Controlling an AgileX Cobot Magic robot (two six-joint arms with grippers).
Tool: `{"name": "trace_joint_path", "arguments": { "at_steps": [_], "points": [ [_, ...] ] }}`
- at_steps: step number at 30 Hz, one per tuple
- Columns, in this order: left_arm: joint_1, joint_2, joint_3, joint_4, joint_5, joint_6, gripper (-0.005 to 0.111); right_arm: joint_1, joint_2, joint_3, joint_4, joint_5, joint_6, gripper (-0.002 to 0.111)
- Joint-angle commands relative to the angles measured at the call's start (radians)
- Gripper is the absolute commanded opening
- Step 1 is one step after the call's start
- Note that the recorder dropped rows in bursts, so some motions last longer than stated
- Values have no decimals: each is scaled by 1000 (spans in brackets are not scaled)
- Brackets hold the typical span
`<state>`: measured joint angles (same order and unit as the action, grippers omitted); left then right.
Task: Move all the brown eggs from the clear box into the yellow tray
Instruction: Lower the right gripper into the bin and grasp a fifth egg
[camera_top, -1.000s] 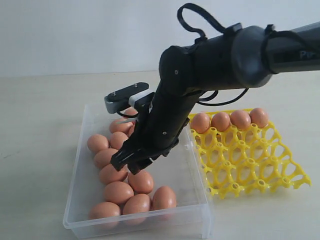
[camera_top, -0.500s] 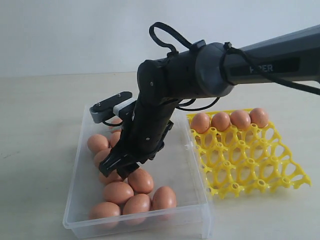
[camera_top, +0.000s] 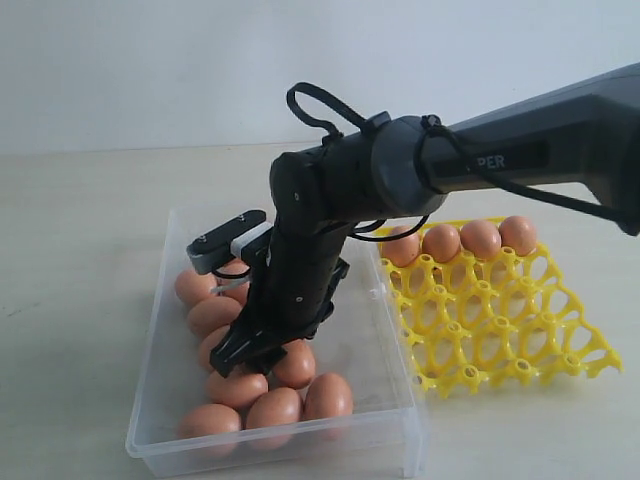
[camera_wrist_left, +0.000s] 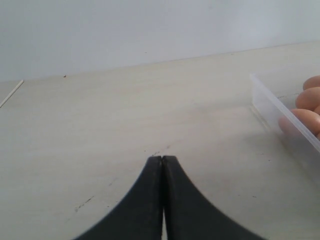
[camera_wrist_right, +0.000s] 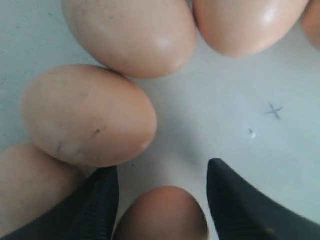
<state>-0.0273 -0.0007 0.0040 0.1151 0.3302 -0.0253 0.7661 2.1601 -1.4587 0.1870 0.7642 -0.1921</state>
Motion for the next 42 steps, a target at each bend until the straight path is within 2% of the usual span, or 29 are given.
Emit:
{"name": "trace_joint_path", "arguments": {
  "at_steps": [1,3,5,7,8,24,26,29,31,32,34,42],
  "points": [
    [-1,1,-4,1,-14,-6,0,1,26,-6,-5,0,-6,50],
    [-1,1,-4,1,-14,-6,0,1,28,-6,-3,0,-6,41],
    [-1,1,-4,1,-14,-6,0,1,28,-6,-3,0,-6,26],
    [-1,1,-4,1,-14,-6,0,1,26,-6,-3,2,-10,4],
    [-1,1,-4,1,-14,-6,0,1,24,-6,-3,4,-14,0],
    [-1,1,-4,1,-14,-6,0,1,-63,-4,-14,3,-24,0],
    [-1,1,-4,1,-14,-6,0,1,-74,-4,-14,12,-24,2],
    [-1,1,-4,1,-14,-6,0,1,-96,-4,-14,33,-24,14],
    [-1,1,-4,1,-14,-6,0,1,-101,-4,-14,48,-24,32],
    [-1,1,-4,1,-14,-6,0,-1,-101,-4,-30,48,-21,44],
    [-1,1,-4,1,-14,-6,0,-6,-101,-4,-54,48,3,57],
    [-1,1,-4,1,-14,-6,0,-16,-60,-4,-55,22,20,59]
  ]
}}
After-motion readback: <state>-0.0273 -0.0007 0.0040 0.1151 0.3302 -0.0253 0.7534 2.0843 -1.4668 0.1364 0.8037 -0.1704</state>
